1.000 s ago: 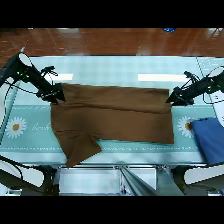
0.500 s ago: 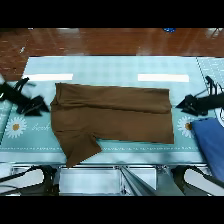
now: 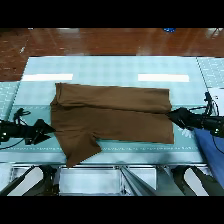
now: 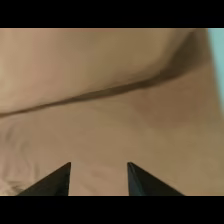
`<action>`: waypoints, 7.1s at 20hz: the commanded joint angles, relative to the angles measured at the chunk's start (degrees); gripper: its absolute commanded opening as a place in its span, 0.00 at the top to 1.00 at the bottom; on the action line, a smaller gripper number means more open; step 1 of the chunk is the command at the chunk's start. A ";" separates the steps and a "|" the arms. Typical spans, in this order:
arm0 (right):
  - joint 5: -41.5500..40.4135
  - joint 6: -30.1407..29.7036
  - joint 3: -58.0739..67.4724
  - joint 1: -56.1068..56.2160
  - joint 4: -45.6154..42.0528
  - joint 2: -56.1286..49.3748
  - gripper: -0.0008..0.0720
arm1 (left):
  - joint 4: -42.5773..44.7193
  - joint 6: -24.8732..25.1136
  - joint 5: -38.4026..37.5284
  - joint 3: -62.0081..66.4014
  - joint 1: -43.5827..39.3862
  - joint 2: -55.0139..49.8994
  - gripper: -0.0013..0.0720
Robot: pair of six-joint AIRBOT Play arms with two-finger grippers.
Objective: Fold the shirts.
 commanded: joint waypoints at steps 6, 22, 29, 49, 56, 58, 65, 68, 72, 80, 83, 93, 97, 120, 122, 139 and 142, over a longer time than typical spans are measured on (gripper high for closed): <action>4.44 -0.48 5.29 -15.21 5.25 1.11 0.42 | -0.96 0.00 6.40 -7.85 -9.27 -2.32 0.29; 12.46 10.56 -3.87 -12.50 -25.57 -5.31 0.42 | -6.95 4.33 6.01 -5.99 -10.43 -2.95 0.96; 7.63 2.29 -3.87 -12.50 -11.61 -16.11 0.42 | -6.99 4.92 6.56 -5.95 -10.43 -2.95 0.96; 6.88 -7.37 22.43 -3.61 8.02 -26.38 0.96 | -15.47 -0.09 6.58 34.25 -17.09 -22.36 0.96; 2.01 -1.99 37.73 2.10 7.63 -40.50 0.96 | -15.19 -6.51 3.10 56.06 -21.55 -39.98 0.96; 1.25 -1.49 39.23 2.51 7.10 -43.28 0.96 | -15.19 -6.51 3.32 58.42 -21.49 -42.80 0.96; 4.24 -1.49 42.27 0.24 6.73 -45.11 0.42 | -11.06 -6.88 -4.50 61.79 -18.97 -45.16 0.29; 12.41 -1.18 45.42 -6.32 5.75 -41.46 0.42 | -3.63 -10.40 -5.29 65.64 -13.27 -39.08 0.29; 6.23 3.23 40.74 -11.19 -9.90 -31.76 0.42 | 0.04 -5.57 7.63 60.81 -10.54 -22.10 0.29; -4.26 4.83 30.62 -3.10 -6.32 -37.35 0.42 | -0.52 -1.36 31.43 19.80 -32.39 5.01 0.29; -4.11 4.68 32.15 0.04 -4.31 -42.69 0.42 | -1.73 -1.79 31.65 16.72 -38.73 3.50 0.29; -0.72 1.31 40.52 9.46 -0.55 -42.75 0.96 | -6.97 -1.49 32.57 17.33 -43.63 -1.75 0.96; 2.64 2.75 38.95 8.61 -12.28 -28.55 0.96 | -9.73 -1.07 32.57 22.29 -45.05 -4.61 0.96; 7.65 8.37 22.14 9.16 -7.65 15.28 0.96 | -9.81 -13.42 2.58 87.17 -71.93 -56.46 0.96; 7.19 8.17 22.14 9.18 -5.46 15.28 0.96 | -4.63 -13.38 -3.34 87.12 -65.55 -52.30 0.96; -20.98 8.20 48.00 52.68 4.35 -37.00 0.96 | 4.81 -16.37 14.19 9.55 -32.59 26.16 0.96; -20.72 9.11 56.37 56.85 7.39 -47.87 0.96 | 2.12 -15.13 14.19 3.41 -32.59 27.39 0.96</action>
